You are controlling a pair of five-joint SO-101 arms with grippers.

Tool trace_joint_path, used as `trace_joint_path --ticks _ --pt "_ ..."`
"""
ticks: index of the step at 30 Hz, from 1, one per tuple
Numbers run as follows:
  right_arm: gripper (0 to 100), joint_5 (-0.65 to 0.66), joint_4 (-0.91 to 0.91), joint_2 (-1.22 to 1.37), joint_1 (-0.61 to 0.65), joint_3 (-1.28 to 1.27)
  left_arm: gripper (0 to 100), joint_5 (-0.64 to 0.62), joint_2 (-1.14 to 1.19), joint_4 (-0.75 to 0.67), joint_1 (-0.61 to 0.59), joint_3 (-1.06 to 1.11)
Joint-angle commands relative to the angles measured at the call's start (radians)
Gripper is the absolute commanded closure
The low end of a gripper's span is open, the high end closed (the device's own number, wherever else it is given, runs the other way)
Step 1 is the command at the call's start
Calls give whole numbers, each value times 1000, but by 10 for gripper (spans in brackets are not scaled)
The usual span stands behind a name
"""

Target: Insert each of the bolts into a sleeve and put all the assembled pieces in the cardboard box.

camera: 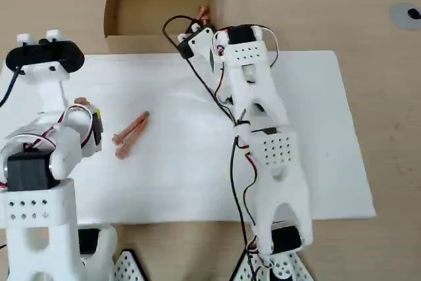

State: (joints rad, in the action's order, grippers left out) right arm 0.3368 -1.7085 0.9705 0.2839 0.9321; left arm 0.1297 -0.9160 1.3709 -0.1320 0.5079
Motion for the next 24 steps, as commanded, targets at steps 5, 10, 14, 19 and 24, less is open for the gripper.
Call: trace_joint_path --ticks 5,10,14,19,24 --pt "921 124 -41 2 22 7 992 2 -38 -11 3 -6" --pt "976 158 -69 4 12 5 992 2 -38 -11 6 -6" --pt "988 158 -74 4 5 5 993 2 -45 -11 6 -6" --pt "988 157 -75 -4 4 15 993 2 -76 -9 9 -6" --pt "988 152 -80 -36 -4 33 993 3 -111 6 9 -8"
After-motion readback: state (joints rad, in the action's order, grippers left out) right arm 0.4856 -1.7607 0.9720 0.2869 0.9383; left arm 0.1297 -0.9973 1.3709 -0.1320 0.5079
